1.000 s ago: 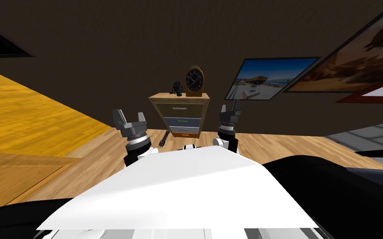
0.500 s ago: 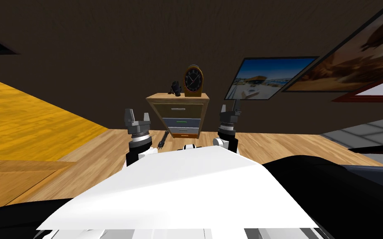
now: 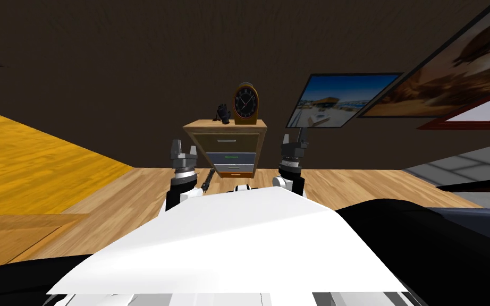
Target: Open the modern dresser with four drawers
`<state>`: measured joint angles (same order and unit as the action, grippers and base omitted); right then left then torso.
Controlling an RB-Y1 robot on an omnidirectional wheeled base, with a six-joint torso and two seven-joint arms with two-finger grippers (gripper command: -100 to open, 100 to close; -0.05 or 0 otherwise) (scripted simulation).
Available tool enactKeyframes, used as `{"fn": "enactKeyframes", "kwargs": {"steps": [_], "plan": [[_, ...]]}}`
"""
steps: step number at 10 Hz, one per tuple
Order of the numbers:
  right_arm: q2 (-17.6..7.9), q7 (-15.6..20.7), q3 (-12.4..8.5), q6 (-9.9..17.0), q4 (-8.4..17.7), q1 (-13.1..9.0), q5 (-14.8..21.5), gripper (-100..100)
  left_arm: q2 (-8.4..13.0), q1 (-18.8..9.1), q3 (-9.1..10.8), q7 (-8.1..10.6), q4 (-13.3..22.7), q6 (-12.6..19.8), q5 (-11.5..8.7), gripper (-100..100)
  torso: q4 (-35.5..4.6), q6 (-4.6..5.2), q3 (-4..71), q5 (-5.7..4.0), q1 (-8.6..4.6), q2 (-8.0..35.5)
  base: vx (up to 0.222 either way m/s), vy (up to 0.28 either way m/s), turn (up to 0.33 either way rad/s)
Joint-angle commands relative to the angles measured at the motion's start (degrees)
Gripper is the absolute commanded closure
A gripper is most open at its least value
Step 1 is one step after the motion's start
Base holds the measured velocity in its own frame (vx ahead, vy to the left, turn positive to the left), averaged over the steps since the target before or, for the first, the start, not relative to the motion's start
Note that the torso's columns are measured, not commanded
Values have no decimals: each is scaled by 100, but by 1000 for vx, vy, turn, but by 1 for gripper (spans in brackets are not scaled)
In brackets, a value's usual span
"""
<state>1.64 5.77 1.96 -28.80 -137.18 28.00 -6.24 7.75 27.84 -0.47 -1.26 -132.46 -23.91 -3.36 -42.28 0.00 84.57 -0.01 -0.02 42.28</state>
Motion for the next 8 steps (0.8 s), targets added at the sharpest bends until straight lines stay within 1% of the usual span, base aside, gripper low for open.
{"fn": "enactKeyframes", "kwargs": {"steps": [1, 8], "plan": [[0, 0, 0, 0, 0, 0, 0, 0, -24, -82, -48, 22, 44, 355, 49, -100, 0, 0, -1, 0, 0, 1, 36, -5, -44], [0, 0, 0, 0, 0, 0, 0, 0, -87, -265, -133, 93, 186, 1115, 147, -100, 0, 0, 0, 0, 0, 0, 31, 1, -37]]}}
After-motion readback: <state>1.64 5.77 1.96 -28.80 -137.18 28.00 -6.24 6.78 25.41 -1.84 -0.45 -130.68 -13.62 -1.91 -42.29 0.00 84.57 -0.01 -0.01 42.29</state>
